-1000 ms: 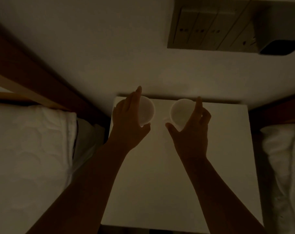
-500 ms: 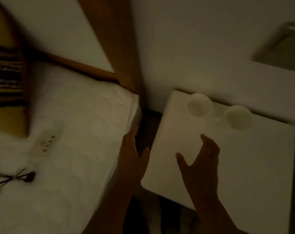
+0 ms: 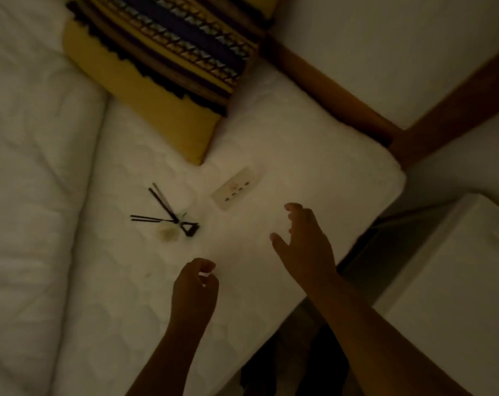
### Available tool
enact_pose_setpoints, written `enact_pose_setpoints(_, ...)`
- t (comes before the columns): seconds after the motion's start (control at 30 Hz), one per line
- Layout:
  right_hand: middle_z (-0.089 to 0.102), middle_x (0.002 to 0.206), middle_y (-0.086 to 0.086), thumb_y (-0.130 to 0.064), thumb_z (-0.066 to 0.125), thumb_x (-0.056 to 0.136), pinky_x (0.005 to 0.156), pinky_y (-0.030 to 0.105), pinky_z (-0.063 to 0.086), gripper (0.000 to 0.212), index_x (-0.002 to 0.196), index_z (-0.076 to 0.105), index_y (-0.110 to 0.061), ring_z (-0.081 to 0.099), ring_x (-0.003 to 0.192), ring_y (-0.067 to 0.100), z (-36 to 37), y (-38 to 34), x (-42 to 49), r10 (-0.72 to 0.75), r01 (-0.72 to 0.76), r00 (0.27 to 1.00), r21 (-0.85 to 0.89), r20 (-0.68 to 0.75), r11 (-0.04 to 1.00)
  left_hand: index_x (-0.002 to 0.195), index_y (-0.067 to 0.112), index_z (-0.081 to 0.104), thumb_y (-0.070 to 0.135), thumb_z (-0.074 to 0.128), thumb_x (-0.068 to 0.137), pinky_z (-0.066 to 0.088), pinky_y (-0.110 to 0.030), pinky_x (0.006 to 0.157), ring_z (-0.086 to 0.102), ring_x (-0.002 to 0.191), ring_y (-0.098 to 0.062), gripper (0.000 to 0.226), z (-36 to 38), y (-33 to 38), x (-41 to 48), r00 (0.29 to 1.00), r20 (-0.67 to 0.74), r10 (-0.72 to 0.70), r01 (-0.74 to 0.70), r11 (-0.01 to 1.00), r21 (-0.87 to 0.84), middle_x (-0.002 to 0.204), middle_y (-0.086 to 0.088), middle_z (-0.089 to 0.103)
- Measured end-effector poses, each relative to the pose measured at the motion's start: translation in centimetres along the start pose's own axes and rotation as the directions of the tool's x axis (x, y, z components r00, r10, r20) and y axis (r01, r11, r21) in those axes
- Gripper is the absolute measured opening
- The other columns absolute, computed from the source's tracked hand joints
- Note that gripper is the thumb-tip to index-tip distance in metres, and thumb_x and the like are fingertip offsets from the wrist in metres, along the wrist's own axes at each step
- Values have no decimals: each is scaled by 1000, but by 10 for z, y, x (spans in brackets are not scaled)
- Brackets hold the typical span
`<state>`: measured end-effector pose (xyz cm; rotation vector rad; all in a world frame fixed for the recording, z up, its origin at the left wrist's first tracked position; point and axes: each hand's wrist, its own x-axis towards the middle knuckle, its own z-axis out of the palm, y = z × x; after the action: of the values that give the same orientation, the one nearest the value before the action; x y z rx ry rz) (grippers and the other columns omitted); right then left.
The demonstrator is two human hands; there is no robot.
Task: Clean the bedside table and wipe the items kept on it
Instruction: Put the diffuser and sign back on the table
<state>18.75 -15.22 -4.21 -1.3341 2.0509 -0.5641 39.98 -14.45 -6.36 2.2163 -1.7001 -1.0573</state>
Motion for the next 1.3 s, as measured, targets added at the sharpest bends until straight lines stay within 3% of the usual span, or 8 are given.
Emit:
enact_pose_setpoints(0.2,32,143,12,-26,73,81,96,41,50,76,143,30,-16,39,128,29,28,-47,72,-203,199,979,-197,1,960,111,18,53,8,68,81,33,-7,66,55,85,-11,35,-33,-27,52,970,-241,-24,-11,990,-143,103,2,55)
enact_pose_setpoints(0.37,23,153,7,-22,73,82,103,44,43,83,148,24,-29,25,139,29,36,-61,105,-261,303,950,-309,169,902,141,24,32,34,80,70,46,-36,97,48,122,-18,87,-31,-32,84,996,-86,-23,-8,938,-347,141,0,43)
enact_pose_setpoints(0.53,50,116,7,-31,67,86,81,33,46,30,113,61,-20,48,106,27,43,-57,114,-277,363,924,-380,263,851,113,38,48,21,81,69,49,-52,94,56,110,-22,57,-21,-19,94,973,-185,138,-194,924,-329,113,15,56)
enact_pose_setpoints(0.77,55,101,10,-34,63,88,76,32,46,31,111,64,-14,56,90,26,27,-31,86,-202,231,968,-212,148,950,101,35,55,18,81,72,51,-52,88,64,97,-26,43,-19,-6,100,963,-203,177,-231,930,-286,104,-3,68)
enact_pose_setpoints(0.9,55,97,6,-37,62,88,75,29,44,28,105,64,-14,54,86,19,-9,2,51,-128,135,990,-137,59,981,103,28,62,19,82,70,56,-36,86,67,93,-12,40,-2,27,81,976,-35,216,-215,913,-346,99,4,71)
enact_pose_setpoints(1.03,54,100,0,-38,62,89,71,18,33,28,107,62,-16,47,88,11,-62,59,11,34,-37,998,-68,-48,997,99,50,57,18,82,71,45,-1,75,61,88,12,49,36,84,37,919,114,378,-320,881,-347,92,28,66)
enact_pose_setpoints(1.13,53,91,-9,-35,62,90,64,8,34,28,109,64,-15,53,85,12,-111,114,-27,199,-200,965,10,-172,980,102,34,59,17,80,74,40,4,76,57,89,18,39,76,131,-1,847,264,460,-358,863,-355,98,19,65)
enact_pose_setpoints(1.3,54,95,2,-46,59,89,71,24,35,33,109,63,-21,51,82,15,-185,204,-104,363,-394,863,-19,-350,919,96,33,59,9,82,71,39,6,68,55,81,24,42,150,199,-68,731,426,533,-377,836,-398,89,22,60)
